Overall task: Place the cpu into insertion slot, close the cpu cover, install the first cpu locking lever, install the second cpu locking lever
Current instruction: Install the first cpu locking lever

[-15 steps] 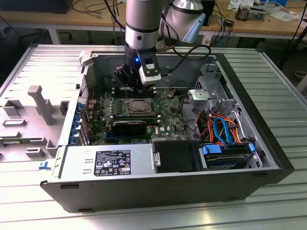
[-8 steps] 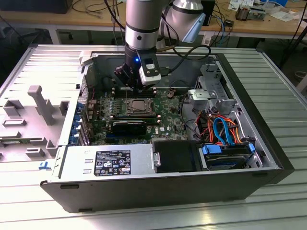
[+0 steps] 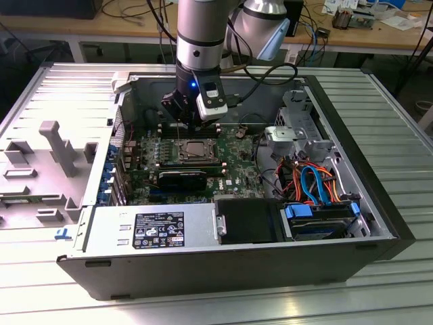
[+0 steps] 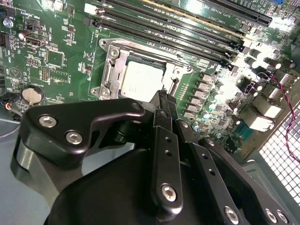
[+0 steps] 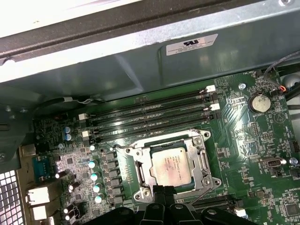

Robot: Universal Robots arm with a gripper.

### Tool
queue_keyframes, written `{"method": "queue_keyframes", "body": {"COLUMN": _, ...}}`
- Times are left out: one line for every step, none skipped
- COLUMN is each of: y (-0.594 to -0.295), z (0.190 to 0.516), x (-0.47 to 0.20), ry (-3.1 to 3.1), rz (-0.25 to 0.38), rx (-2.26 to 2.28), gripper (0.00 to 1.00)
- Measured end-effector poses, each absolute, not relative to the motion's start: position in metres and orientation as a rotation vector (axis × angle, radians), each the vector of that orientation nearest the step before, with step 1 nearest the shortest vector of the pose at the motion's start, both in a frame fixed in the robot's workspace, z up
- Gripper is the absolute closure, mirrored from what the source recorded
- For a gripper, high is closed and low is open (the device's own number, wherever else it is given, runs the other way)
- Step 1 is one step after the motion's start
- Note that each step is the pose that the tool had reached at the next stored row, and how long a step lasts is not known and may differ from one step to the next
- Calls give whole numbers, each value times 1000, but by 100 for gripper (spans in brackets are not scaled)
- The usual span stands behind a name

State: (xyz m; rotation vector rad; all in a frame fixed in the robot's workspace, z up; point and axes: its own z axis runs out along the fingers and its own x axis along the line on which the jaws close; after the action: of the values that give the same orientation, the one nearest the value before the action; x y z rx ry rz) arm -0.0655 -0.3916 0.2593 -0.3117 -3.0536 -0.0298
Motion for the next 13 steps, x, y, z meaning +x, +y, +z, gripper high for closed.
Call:
{"method": "queue_keyframes", "body": {"y": -392, "z": 259, "x": -66, "ry": -3054, "rz": -30, "rx": -311, "gripper": 89}}
{"method": "queue_keyframes", "body": {"y": -392, "z": 259, "x": -66, "ry": -3054, "rz": -30, "rx": -310, "gripper": 89}}
{"method": "queue_keyframes", "body": {"y": -392, "z": 259, "x": -66, "ry": -3054, "rz": -30, "rx": -309, "gripper": 89}}
{"method": "queue_keyframes", "body": {"y": -392, "z": 259, "x": -66, "ry": -3054, "rz": -30, "rx": -307, "gripper": 89}}
{"method": "queue_keyframes", "body": {"y": -392, "z": 259, "x": -66, "ry": -3054, "rz": -30, "rx": -305, "gripper": 89}}
{"method": "queue_keyframes", "body": {"y": -392, "z": 259, "x": -66, "ry": -3054, "rz": -30, "rx": -304, "gripper": 89}}
{"method": "queue_keyframes", "body": {"y": -392, "z": 259, "x": -66, "ry": -3054, "rz": -30, "rx": -303, "gripper": 89}}
{"method": "queue_keyframes", "body": {"y": -392, "z": 259, "x": -66, "ry": -3055, "rz": -29, "rx": -302, "gripper": 89}}
{"method": "queue_keyframes", "body": {"y": -392, "z": 259, "x": -66, "ry": -3055, "rz": -29, "rx": -300, "gripper": 89}}
{"method": "queue_keyframes", "body": {"y": -392, "z": 259, "x": -66, "ry": -3055, "rz": -29, "rx": -299, "gripper": 89}}
{"method": "queue_keyframes", "body": {"y": -392, "z": 259, "x": -66, "ry": -3055, "rz": -29, "rx": -297, "gripper": 89}}
{"method": "queue_keyframes", "body": {"y": -392, "z": 259, "x": -66, "ry": -3055, "rz": -29, "rx": -295, "gripper": 89}}
{"method": "queue_keyframes", "body": {"y": -392, "z": 259, "x": -66, "ry": -3055, "rz": -29, "rx": -294, "gripper": 89}}
